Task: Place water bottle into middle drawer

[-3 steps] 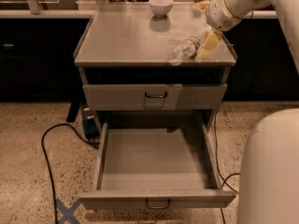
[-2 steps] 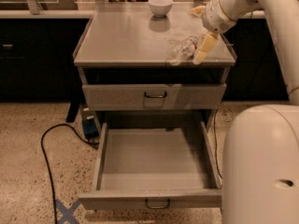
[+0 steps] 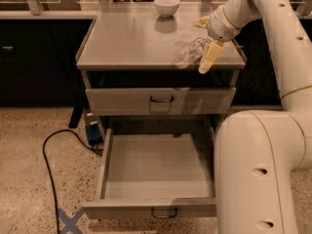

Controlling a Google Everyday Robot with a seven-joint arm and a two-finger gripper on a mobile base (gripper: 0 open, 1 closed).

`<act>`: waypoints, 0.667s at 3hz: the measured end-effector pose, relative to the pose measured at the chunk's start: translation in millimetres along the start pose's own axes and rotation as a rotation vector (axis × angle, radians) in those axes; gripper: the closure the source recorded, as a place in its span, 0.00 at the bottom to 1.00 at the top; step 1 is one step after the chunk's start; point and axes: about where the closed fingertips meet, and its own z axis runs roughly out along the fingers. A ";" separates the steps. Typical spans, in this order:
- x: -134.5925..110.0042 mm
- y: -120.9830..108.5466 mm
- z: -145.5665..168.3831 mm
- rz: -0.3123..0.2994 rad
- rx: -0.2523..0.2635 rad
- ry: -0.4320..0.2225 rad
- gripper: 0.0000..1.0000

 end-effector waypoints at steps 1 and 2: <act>0.8 0.6 11.3 0.004 -0.021 -0.007 0.00; 1.3 0.3 22.3 0.011 -0.039 0.003 0.00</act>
Offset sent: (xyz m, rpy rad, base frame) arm 0.0322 -0.0035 -0.0059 -0.0347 0.0849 0.0196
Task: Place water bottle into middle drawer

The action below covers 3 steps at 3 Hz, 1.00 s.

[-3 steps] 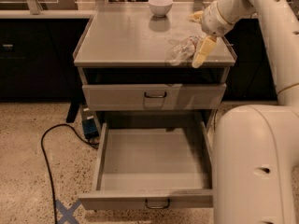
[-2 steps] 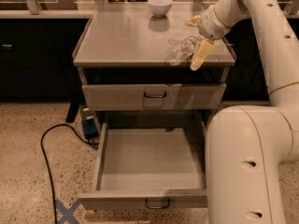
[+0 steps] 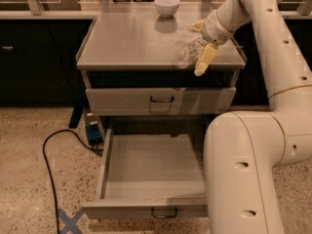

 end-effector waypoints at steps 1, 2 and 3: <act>1.3 -0.3 9.5 0.011 -0.015 0.015 0.00; 4.1 5.8 20.7 0.044 -0.051 0.019 0.18; 4.3 6.1 21.6 0.047 -0.053 0.019 0.42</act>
Offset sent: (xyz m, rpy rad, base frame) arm 0.0257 -0.0137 -0.0089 -0.0383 0.1687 -0.0130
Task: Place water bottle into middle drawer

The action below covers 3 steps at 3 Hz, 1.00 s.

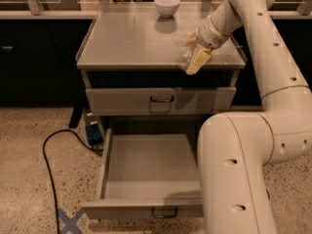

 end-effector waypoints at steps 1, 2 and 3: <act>-0.1 0.0 -0.1 0.000 0.000 0.000 0.65; -18.8 -4.7 -20.8 -0.053 0.050 -0.056 0.88; -57.6 1.2 -62.4 -0.122 0.135 -0.189 1.00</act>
Offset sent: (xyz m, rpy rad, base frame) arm -0.0980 0.0334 0.0357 0.1055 -0.1490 0.0956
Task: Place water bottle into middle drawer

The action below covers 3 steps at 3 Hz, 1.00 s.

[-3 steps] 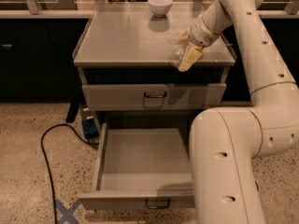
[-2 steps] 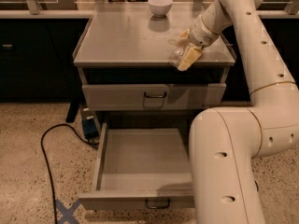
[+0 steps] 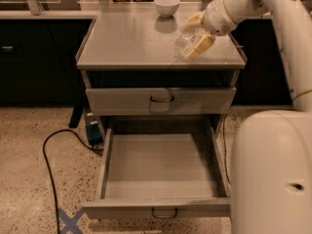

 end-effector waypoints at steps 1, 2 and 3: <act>-51.1 -2.4 -62.4 -0.065 0.170 -0.110 1.00; -82.6 13.3 -110.2 -0.067 0.315 -0.192 1.00; -109.2 44.0 -110.5 -0.025 0.360 -0.281 1.00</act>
Offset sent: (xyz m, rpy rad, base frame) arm -0.1964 0.1744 -0.1257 0.3585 0.1969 0.2156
